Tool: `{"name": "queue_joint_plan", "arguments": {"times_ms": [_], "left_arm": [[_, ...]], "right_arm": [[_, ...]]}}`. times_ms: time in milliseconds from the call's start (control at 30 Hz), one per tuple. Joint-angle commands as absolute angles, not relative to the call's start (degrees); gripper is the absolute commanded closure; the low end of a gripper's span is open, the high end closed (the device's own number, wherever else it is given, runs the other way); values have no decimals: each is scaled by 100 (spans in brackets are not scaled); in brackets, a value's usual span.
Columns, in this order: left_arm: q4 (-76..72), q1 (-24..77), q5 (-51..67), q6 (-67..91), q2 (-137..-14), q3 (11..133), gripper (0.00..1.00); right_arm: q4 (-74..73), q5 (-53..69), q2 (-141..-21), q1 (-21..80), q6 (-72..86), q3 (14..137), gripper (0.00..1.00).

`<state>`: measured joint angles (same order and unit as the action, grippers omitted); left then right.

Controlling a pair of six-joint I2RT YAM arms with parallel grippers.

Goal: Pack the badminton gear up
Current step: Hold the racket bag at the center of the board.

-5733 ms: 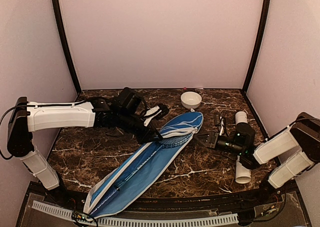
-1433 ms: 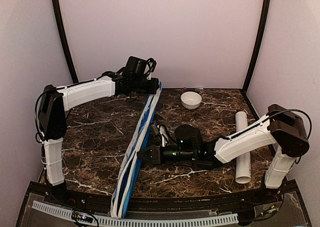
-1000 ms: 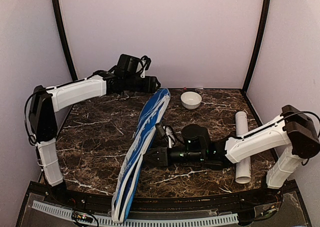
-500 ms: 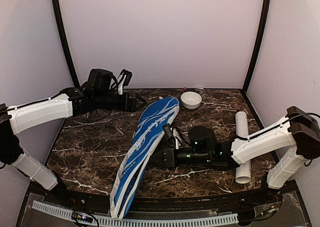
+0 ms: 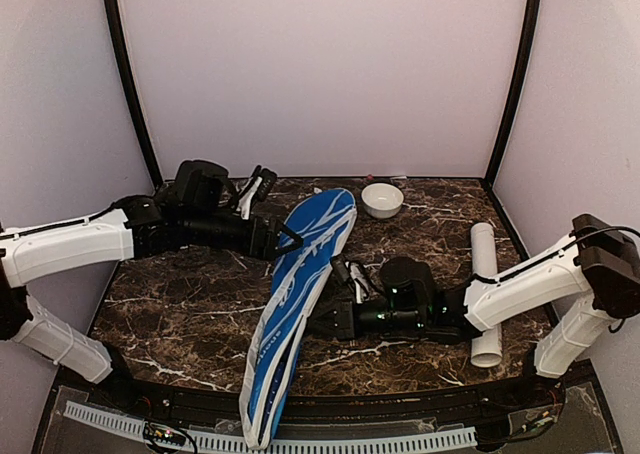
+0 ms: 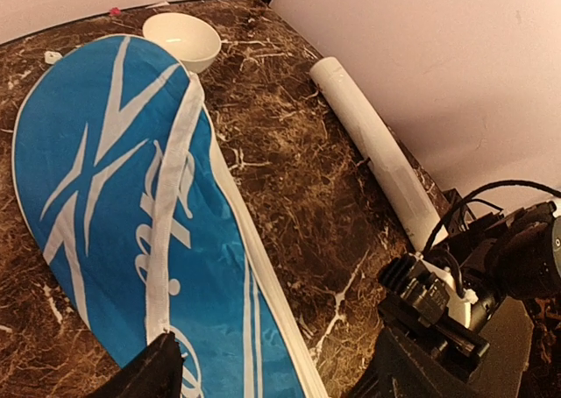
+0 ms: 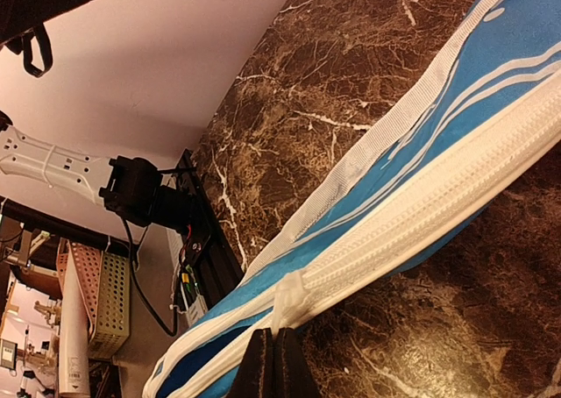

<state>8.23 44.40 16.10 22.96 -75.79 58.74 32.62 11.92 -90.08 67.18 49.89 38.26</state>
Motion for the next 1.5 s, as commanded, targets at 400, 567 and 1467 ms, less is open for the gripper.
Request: {"name": "queue_joint_plan", "arguments": {"times_ms": [400,567,1467], "left_arm": [[1159,5150,1955,2497,-8859,6293,53],[1586,5302,1649,2449,-9145,6506,55],[116,5450,1069,3289,-9726,6366,100]], "right_arm": [[3754,1024,-8658,6679,5081,3572,100],[3772,1024,-8662,6679,5071,3569,100],[3502,1057,-8513,6675,5010,3510,100]]}}
